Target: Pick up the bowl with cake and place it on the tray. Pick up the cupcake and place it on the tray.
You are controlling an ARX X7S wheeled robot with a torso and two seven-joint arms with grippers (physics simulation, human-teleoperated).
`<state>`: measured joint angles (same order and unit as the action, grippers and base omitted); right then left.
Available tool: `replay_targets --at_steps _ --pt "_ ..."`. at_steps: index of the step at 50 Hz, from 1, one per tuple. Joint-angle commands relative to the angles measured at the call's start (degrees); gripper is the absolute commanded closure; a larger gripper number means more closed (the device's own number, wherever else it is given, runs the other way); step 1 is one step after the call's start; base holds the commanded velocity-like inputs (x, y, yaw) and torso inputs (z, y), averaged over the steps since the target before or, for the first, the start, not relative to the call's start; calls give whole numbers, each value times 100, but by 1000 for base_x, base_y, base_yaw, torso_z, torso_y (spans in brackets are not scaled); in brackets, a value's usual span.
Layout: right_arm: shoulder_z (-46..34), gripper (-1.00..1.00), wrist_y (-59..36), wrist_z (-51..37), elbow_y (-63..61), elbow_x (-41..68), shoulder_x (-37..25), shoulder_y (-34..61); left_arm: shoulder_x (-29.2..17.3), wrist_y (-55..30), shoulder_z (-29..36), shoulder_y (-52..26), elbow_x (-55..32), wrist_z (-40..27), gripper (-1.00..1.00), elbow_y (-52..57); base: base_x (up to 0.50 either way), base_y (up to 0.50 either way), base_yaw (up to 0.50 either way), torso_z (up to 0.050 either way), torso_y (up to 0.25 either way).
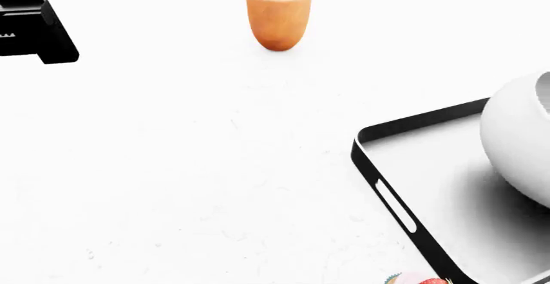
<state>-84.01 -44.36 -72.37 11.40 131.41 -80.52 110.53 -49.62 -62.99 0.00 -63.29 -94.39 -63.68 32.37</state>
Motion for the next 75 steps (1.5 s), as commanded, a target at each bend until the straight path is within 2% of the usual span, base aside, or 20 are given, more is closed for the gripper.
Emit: replay_targets --at_steps 1,17,33,37,44,47,56,75 --pt "110 -100 -29 13 37 -63 53 222 -19 34 20 10 1 4 -100 7 0 0 0 0 0" --pt "308 -100 -525 -96 386 -117 489 612 -48 75 54 -10 -14 -10 -100 6 0 0 0 0 0" --pt "717 -100 -2182 74 2235 -915 2128 2396 -98 108 78 -77 -101 -42 -100 -11 0 0 0 0 0" --pt "1764 -100 -2956 71 2788 -1684 2590 2435 -108 124 74 -76 -93 -26 -100 -24 0 0 0 0 3" --pt "4237 -100 -4554 345 3332 -3819 3481 2445 -107 148 87 -67 -67 -5 -100 -34 0 0 0 0 0" --pt "4230 -100 -4563 93 3147 -3432 3540 2446 -105 156 96 -58 -55 5 -100 -26 0 0 0 0 0" --pt "4174 -100 -4563 -1729 2620 -991 3587 2447 -122 176 113 -65 -87 -18 -100 -10 0 0 0 0 0" --pt "3859 -100 -4563 -1762 1948 526 3969 2447 -161 212 150 -93 -98 -21 -100 -12 0 0 0 0 0"
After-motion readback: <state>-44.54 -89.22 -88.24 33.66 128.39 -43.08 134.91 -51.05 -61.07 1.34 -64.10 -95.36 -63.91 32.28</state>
